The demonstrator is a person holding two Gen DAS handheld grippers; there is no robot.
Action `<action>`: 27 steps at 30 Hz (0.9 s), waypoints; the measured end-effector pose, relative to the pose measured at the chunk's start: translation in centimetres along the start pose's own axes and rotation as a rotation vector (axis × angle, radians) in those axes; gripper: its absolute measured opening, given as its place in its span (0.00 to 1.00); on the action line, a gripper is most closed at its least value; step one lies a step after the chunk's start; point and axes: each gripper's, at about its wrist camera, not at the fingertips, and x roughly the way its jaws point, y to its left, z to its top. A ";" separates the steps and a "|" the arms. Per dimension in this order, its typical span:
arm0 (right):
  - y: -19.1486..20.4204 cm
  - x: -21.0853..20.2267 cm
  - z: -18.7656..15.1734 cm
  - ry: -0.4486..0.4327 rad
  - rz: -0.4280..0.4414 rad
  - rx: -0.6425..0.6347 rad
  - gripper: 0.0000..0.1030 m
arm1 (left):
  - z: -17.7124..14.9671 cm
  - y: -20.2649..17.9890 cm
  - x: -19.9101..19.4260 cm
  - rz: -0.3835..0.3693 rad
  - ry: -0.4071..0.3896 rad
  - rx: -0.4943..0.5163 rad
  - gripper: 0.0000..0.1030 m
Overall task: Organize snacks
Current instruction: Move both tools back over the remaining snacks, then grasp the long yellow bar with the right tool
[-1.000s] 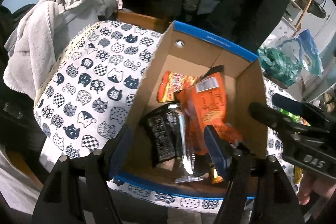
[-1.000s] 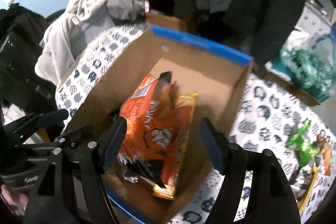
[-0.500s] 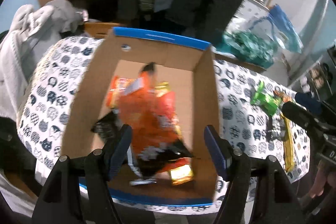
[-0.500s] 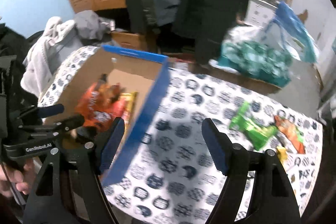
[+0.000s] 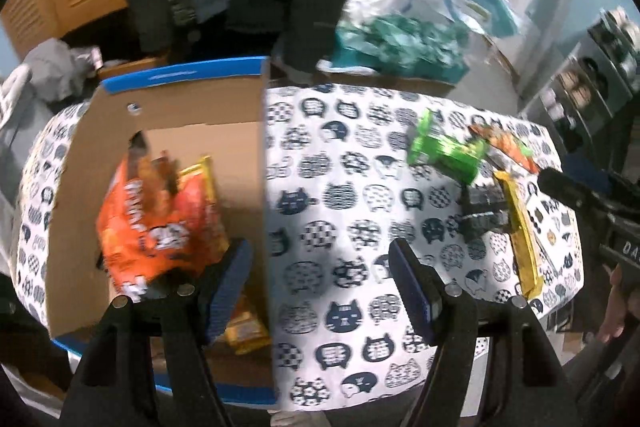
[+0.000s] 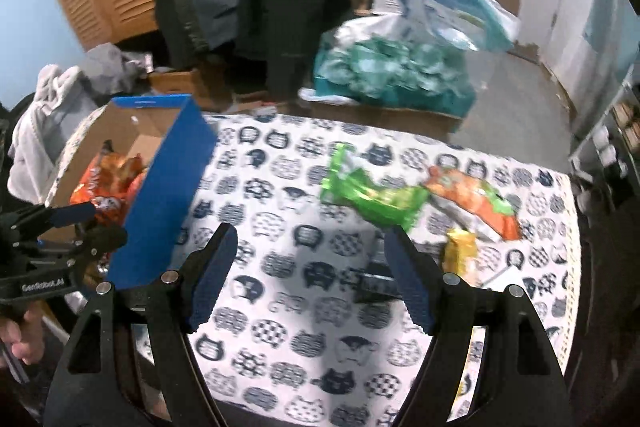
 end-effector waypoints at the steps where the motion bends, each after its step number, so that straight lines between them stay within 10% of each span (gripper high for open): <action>1: -0.8 -0.2 -0.2 -0.004 -0.006 0.009 0.74 | 0.0 -0.6 0.2 -0.001 0.003 0.013 0.72; 27: -12.9 4.0 -5.9 0.148 -0.147 0.139 0.74 | 0.1 -10.3 7.9 -0.004 0.125 0.183 0.74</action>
